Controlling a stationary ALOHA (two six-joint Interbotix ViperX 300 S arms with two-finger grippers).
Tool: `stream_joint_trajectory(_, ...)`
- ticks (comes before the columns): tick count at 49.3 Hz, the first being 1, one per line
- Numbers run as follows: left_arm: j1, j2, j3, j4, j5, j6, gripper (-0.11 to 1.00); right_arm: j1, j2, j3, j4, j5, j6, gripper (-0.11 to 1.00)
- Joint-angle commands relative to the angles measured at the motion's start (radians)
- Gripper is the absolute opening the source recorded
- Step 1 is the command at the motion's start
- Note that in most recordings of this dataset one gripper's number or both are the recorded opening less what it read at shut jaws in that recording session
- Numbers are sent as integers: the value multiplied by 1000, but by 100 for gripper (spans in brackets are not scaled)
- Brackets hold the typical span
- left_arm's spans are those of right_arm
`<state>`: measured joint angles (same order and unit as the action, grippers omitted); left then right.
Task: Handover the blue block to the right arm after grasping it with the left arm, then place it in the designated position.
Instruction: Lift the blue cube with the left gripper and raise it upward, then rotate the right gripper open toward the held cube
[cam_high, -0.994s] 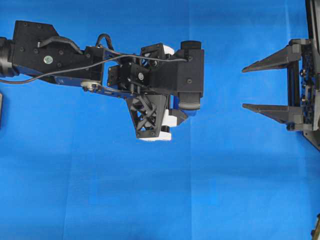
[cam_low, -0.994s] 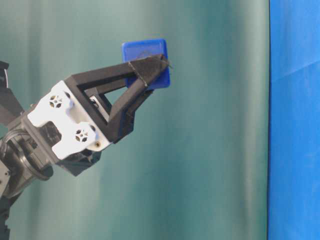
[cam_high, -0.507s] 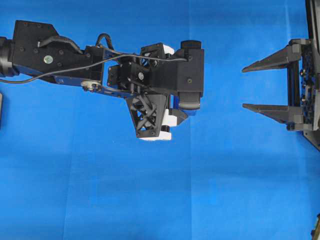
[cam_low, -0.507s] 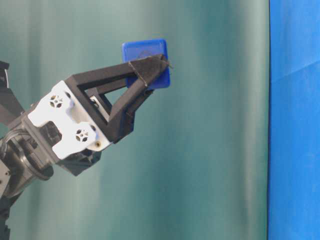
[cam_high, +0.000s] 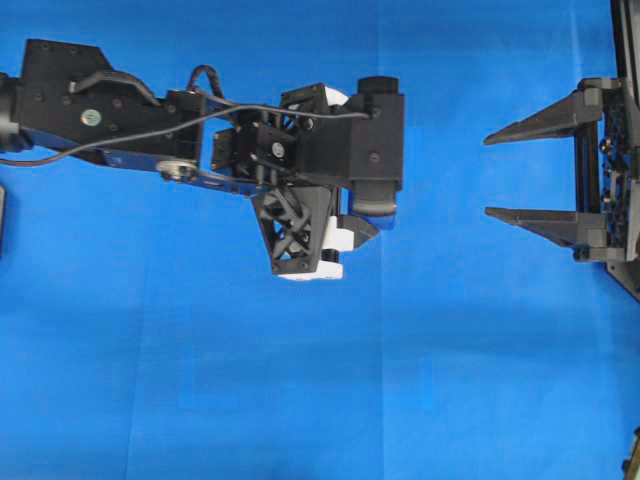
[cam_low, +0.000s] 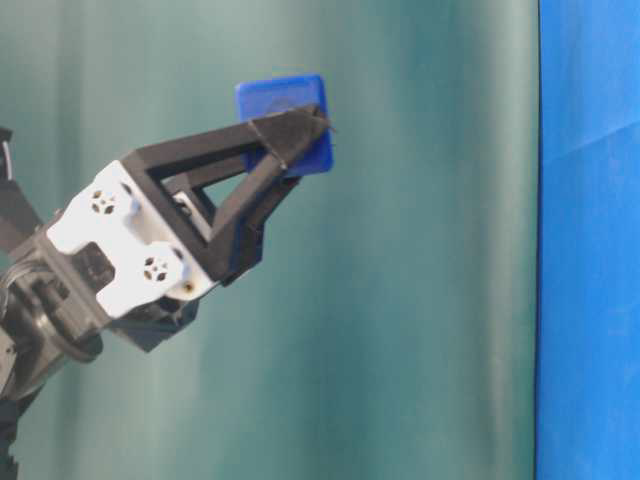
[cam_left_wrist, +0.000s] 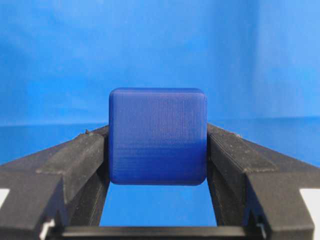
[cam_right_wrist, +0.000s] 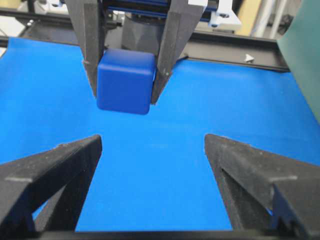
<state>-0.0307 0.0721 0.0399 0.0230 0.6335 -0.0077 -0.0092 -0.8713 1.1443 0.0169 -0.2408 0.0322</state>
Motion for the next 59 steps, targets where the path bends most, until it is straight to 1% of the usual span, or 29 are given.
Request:
stream_joint_trajectory(1,2,-64,21,3,-63,0,49,-2,5,-20,3,-5,0,98)
stream_joint_trajectory(10,3,-152,138,3,-225,-8,48,-2,5,-20,2,-5,0,98)
stream_joint_trajectory(28,-2,-337,434,-2,-680,-9,49,-2,3,-23,2,-9,0,98)
stream_joint_trajectory(34,-2,-376,495,-5,-775,-9,48,-2,2,-25,3,-8,0,98)
stream_joint_trajectory(43,-3,-382,532,-6,-853,-9,49,-2,3,-26,2,-9,0,98)
stream_joint_trajectory(59,-5,-373,531,-8,-856,-11,48,-2,5,-28,0,-11,-2,98)
